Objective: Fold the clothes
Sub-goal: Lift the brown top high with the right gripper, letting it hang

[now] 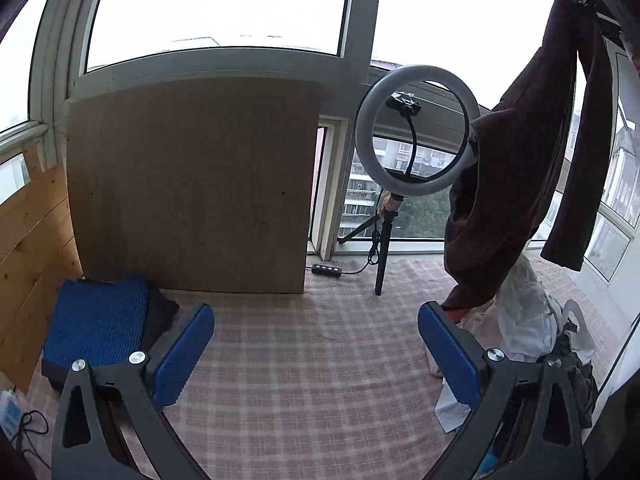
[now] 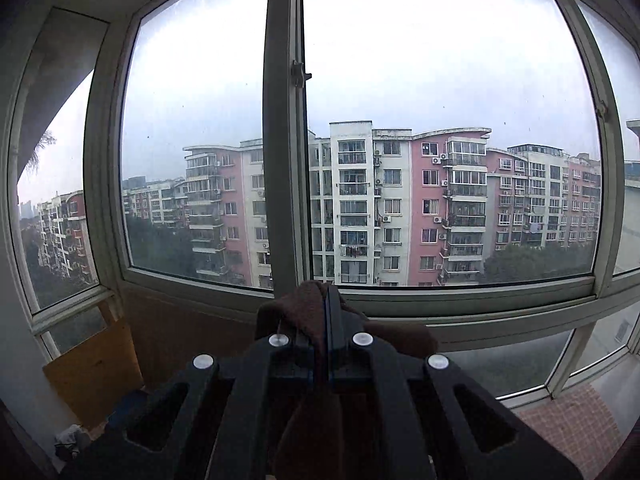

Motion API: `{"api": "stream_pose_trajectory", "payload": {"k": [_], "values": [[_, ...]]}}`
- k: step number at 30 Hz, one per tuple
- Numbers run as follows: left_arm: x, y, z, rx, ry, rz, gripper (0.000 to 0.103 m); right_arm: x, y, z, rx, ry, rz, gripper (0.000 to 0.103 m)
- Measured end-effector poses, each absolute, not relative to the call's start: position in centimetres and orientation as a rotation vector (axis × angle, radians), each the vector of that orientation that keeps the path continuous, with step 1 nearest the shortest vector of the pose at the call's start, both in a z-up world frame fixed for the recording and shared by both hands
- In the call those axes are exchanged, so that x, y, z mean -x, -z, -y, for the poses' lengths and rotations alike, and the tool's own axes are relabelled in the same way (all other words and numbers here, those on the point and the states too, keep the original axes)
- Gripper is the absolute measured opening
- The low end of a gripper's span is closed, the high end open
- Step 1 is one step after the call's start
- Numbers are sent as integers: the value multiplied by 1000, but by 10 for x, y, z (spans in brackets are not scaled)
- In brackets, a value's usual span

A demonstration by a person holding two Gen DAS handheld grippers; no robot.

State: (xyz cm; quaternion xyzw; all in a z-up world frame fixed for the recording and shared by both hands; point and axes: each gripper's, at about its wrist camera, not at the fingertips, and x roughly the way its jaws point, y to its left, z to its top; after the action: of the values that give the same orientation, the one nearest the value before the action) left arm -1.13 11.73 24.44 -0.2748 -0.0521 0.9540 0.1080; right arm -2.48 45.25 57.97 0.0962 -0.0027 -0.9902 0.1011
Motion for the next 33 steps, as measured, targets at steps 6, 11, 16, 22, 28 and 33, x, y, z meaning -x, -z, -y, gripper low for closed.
{"api": "stream_pose_trajectory", "payload": {"k": [6, 11, 16, 22, 28, 33], "values": [[-6, -254, -53, 781, -2847, 184, 102, 4, -599, -355, -272, 2812, -21, 3], [-23, -262, -5, 749, -2897, 210, 102, 4, -599, -297, -288, 2769, -16, 3], [-38, -265, 35, 732, -2930, 262, 102, -1, -618, -260, -250, 2769, -26, 3], [-54, -268, 50, 696, -2890, 317, 102, -18, -657, -228, -194, 2758, -12, 3], [-72, -258, 20, 638, -2656, 429, 102, -25, -670, -205, -169, 2780, -56, 3], [-71, -217, -70, 709, -2331, 445, 102, -20, -662, -229, -212, 2817, -55, 3]]}}
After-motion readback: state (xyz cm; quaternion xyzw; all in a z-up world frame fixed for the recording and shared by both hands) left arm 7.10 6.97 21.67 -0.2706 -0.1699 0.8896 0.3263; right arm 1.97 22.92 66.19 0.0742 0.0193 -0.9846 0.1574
